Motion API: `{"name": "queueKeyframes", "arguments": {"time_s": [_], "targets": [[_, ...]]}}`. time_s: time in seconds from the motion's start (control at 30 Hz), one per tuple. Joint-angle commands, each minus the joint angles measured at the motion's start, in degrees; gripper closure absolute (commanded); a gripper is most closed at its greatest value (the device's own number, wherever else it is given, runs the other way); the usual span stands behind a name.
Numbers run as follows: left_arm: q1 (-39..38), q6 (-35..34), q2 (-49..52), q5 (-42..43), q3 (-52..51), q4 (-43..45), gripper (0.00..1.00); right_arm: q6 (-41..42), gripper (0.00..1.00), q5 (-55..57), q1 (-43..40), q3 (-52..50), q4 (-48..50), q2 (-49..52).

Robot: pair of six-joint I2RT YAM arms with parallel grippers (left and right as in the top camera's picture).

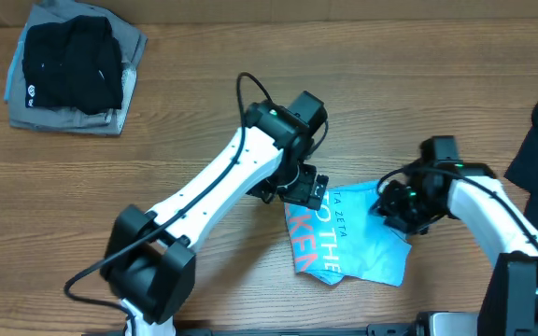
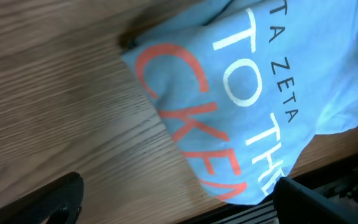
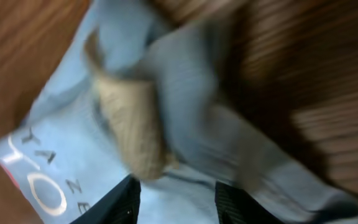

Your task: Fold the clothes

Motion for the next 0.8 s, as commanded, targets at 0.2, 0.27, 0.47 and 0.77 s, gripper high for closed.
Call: {"name": "queueKeyframes", "arguments": {"time_s": [0.2, 0.27, 0.47, 0.77], "targets": [[-7.89, -1.03, 8.28, 2.84, 0.11, 0.57, 0.0, -3.06, 0.69, 0.52, -3.96, -0.2, -1.51, -0.26], [-8.7, -1.03, 9.7, 3.1, 0.09, 0.55, 0.0, -3.04, 0.69, 0.52, -3.96, -0.2, -1.22, -0.26], [-8.87, -1.01, 12.66, 3.82, 0.11, -0.11, 0.0, -3.04, 0.69, 0.52, -3.98, -0.2, -1.11, -0.26], [-9.31, -1.03, 12.98, 2.71, 0.09, -0.55, 0.0, -3.02, 0.69, 0.52, -3.98, -0.2, -0.68, -0.26]]}}
